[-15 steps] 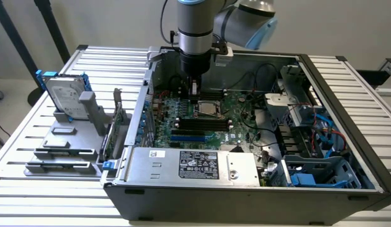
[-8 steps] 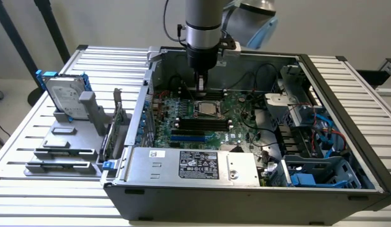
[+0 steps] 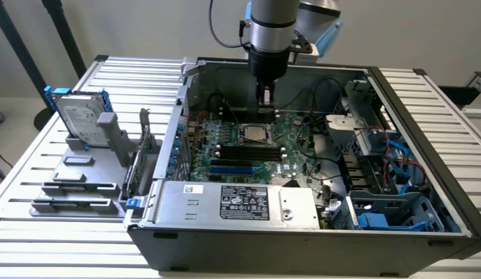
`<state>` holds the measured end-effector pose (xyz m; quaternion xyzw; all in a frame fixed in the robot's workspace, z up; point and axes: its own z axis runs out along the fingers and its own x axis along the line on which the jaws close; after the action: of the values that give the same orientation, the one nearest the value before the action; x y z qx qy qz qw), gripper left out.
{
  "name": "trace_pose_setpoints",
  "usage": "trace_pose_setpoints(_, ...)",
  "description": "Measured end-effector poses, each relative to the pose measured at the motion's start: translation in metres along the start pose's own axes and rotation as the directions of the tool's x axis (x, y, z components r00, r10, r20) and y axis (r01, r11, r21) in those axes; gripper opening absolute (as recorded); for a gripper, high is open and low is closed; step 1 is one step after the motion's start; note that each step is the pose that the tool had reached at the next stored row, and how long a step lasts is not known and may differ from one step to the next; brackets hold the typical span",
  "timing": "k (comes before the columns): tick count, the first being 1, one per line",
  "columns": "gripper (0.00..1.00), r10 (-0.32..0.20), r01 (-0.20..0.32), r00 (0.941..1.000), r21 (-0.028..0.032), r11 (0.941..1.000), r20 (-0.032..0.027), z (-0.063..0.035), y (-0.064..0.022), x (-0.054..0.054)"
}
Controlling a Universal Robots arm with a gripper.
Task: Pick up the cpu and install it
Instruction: 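Close the cpu cover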
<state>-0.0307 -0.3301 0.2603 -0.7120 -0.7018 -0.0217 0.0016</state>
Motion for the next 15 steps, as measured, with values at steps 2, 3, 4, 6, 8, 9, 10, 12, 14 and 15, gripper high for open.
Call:
trace_pose_setpoints(2,0.11,0.000,0.000,1.0000,0.0001,1.0000,-0.0028,-0.0018,0.0091,0.000)
trace_pose_setpoints(3,0.11,0.000,0.000,1.0000,0.0001,1.0000,-0.0042,-0.0026,0.0136,-0.001)
trace_pose_setpoints(4,0.11,0.000,0.000,1.0000,0.0001,1.0000,-0.0058,-0.0033,0.0181,-0.001)
trace_pose_setpoints(6,0.11,0.000,0.000,1.0000,0.0002,1.0000,-0.0089,-0.0047,0.0271,-0.001)
trace_pose_setpoints(8,0.11,0.000,0.000,0.9999,0.0001,1.0000,-0.0117,-0.0056,0.0366,-0.001)
trace_pose_setpoints(9,0.11,0.000,0.000,0.9999,0.0002,1.0000,-0.0127,-0.0061,0.0411,-0.002)
trace_pose_setpoints(10,0.11,0.000,0.000,0.9999,0.0002,1.0000,-0.0139,-0.0065,0.0456,-0.002)
trace_pose_setpoints(12,0.11,0.000,0.000,0.9999,0.0003,1.0000,-0.0159,-0.0073,0.0546,-0.002)
trace_pose_setpoints(14,0.11,0.000,0.000,0.9998,0.0003,1.0000,-0.0182,-0.0079,0.0636,-0.003)
trace_pose_setpoints(15,0.11,0.000,0.000,0.9998,0.0003,1.0000,-0.0194,-0.0081,0.0686,-0.003)
